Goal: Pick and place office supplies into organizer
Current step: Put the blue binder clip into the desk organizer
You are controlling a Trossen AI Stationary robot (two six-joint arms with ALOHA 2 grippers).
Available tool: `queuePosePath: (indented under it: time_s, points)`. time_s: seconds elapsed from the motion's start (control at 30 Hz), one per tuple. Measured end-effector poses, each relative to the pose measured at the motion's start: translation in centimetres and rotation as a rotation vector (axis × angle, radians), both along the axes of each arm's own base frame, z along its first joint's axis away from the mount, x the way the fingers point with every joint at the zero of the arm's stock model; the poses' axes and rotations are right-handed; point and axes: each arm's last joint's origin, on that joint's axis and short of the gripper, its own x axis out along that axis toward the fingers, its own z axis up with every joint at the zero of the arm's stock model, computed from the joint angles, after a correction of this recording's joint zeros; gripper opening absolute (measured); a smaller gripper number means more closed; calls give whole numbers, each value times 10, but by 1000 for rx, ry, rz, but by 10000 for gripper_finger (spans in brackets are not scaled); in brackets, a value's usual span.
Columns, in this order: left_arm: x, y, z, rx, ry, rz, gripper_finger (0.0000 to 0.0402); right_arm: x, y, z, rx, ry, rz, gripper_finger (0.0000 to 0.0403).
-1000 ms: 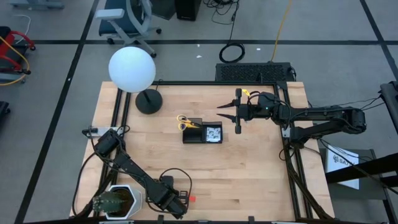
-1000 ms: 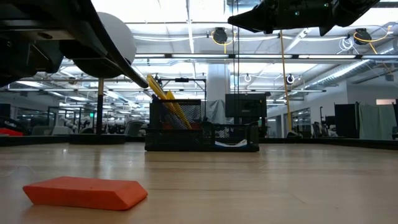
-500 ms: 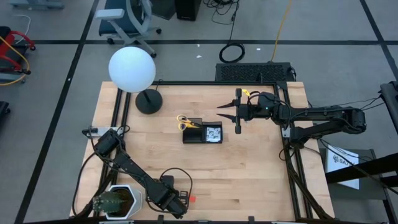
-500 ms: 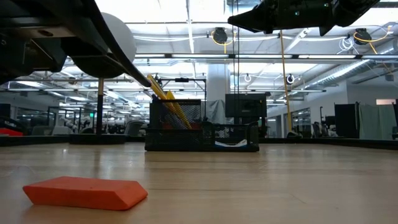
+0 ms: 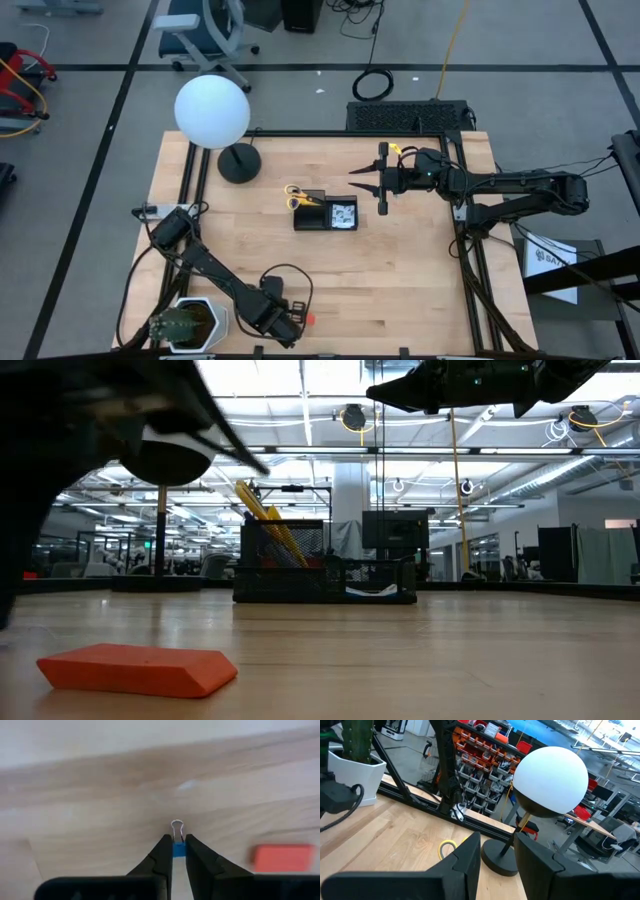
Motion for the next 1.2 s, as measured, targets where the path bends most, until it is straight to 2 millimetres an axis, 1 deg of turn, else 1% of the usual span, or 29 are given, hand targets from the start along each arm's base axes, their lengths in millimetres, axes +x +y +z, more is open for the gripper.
queuePosePath:
  time_s: [0.1, 0.23, 0.43, 0.53, 0.63, 0.93, 1.07, 1.2]
  points:
    - [1, 3, 7, 25, -33, -27, 25, 0, 0, 0, 0, 0, 0, 110]
    - [4, 7, 6, 67, -52, -63, 3, 0, 0, 0, 0, 0, 0, 111]
    - [11, 14, 7, 90, -78, -105, 13, 0, 0, 0, 0, 0, 1, 112]
    - [12, 14, 7, 121, -88, -149, 7, 0, 0, 0, 0, 0, 1, 111]
    - [14, 16, 8, 156, -118, -153, 3, 0, 0, 0, 0, 0, 1, 112]
    - [24, 20, 9, 141, -176, -119, 44, 0, 0, 0, 0, 0, 0, 112]
    - [35, 24, 11, 124, -259, -85, 52, 0, 0, 0, 0, 0, 0, 110]
    - [51, 34, 14, 124, -356, -49, 51, 0, 0, 0, 0, 0, 0, 110]
